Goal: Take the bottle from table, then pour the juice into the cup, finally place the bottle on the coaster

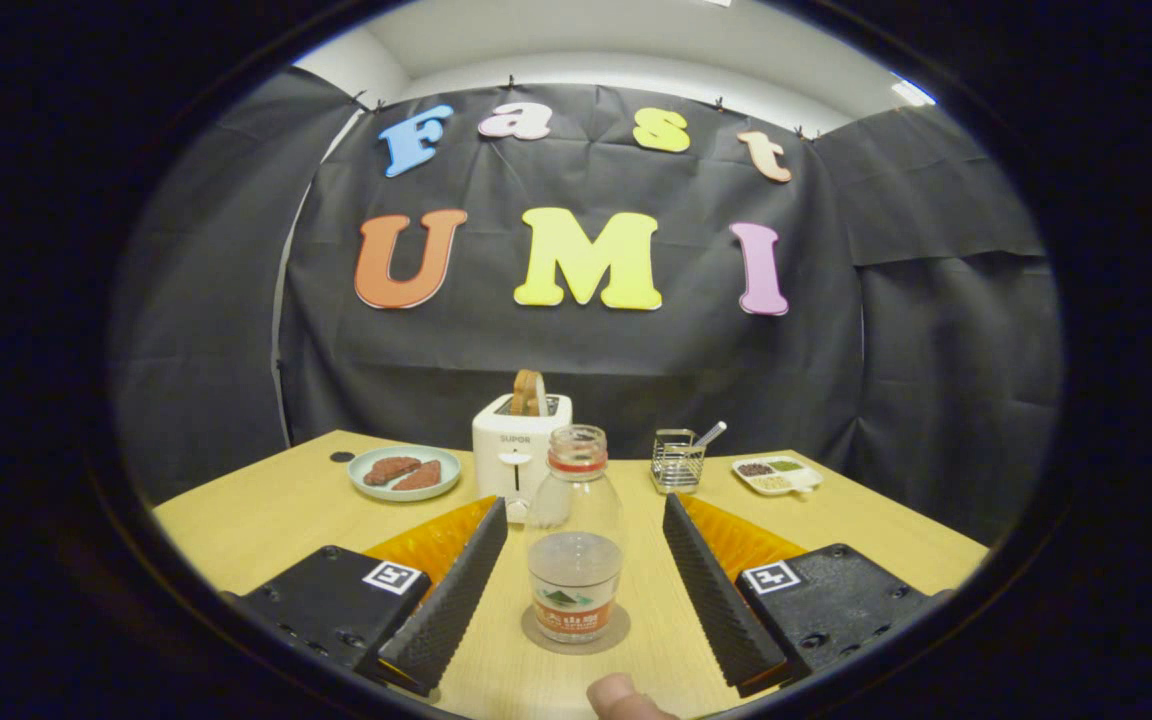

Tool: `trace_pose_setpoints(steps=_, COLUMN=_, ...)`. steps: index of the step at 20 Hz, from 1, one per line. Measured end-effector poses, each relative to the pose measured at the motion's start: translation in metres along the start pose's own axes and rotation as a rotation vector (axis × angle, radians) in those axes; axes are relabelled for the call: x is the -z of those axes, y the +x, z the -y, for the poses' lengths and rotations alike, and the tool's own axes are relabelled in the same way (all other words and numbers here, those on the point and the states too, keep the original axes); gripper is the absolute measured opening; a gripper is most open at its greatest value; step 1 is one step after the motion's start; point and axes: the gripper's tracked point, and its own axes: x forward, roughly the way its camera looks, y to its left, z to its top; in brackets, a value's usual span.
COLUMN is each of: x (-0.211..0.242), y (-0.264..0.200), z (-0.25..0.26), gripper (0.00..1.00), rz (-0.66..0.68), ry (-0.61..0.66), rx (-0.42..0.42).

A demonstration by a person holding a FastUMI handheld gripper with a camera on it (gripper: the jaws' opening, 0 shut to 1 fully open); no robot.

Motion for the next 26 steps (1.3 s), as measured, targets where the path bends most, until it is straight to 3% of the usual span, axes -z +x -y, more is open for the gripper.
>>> trace_pose_setpoints(steps=14, x=-0.091, y=-0.117, z=0.023, gripper=1.00, rz=0.070, ry=0.044, rx=0.002)
trace_pose_setpoints(steps=22, x=-0.146, y=-0.189, z=0.004, gripper=1.00, rz=0.099, ry=-0.010, rx=-0.053)
trace_pose_setpoints(steps=26, x=-0.168, y=-0.218, z=0.006, gripper=1.00, rz=0.137, ry=-0.012, rx=-0.022)
